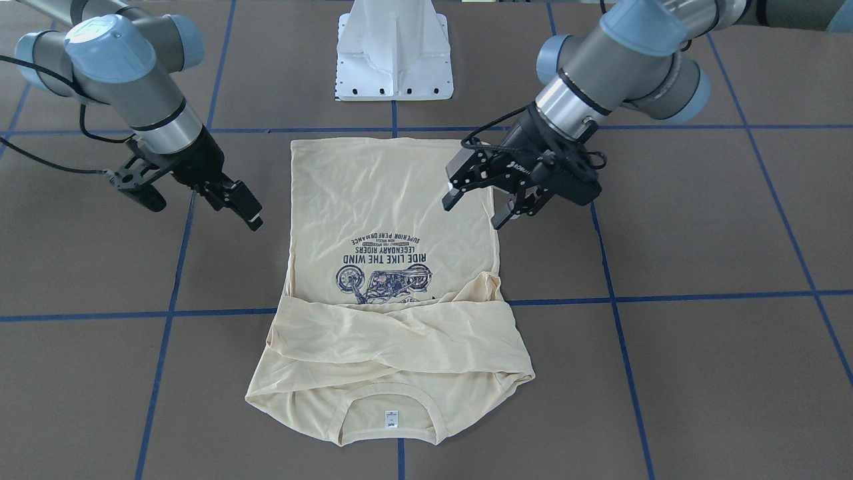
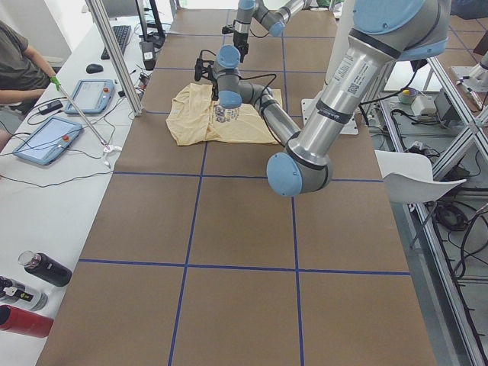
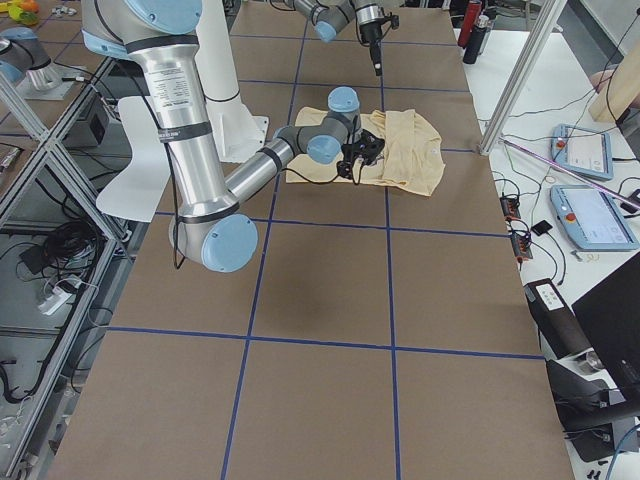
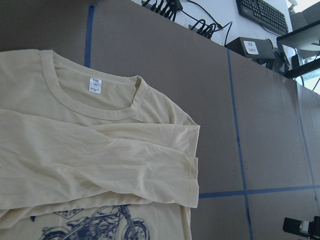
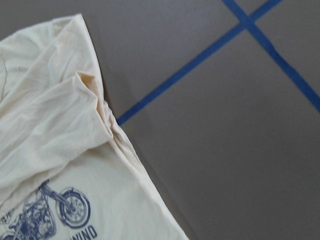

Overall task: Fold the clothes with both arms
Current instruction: 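Release the sleeve and withdraw the left gripper while the right gripper moves to the hem, then grasp the hem corner nearest the right gripper while the left gripper moves toward the hem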

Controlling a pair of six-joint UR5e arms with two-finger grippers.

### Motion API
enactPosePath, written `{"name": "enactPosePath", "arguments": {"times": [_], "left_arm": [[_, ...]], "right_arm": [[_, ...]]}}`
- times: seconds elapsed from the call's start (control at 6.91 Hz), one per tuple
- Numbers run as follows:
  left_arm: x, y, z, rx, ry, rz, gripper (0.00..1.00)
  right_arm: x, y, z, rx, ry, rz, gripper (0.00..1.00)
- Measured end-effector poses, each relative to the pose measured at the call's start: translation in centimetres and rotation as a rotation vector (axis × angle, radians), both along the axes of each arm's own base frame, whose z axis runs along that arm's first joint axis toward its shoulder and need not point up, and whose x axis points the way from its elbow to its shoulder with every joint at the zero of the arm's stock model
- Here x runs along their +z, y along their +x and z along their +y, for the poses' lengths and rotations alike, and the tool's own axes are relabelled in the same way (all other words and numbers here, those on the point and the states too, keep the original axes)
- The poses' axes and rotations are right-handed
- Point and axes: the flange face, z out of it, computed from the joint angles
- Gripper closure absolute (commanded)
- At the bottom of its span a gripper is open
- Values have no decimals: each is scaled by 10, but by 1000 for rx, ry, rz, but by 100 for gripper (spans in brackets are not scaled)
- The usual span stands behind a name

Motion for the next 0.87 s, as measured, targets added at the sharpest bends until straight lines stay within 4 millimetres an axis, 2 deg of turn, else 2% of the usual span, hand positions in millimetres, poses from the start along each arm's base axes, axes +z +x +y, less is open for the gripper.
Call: {"name": "enactPosePath", "arguments": {"times": [0.29,0.58,0.72,0.87], "left_arm": [[22,-39,22,2,-4,-109,7],[45,-62,31,-1,-12,-186,7],[50,-69,34,-5,-8,-199,6],[51,-73,36,-8,-6,-200,6]], "right_arm": [[-4,-43,77,24,-48,-8,7],[12,-82,156,73,-86,20,8],[22,-94,185,93,-87,37,11],[32,-97,201,109,-96,50,14]]}}
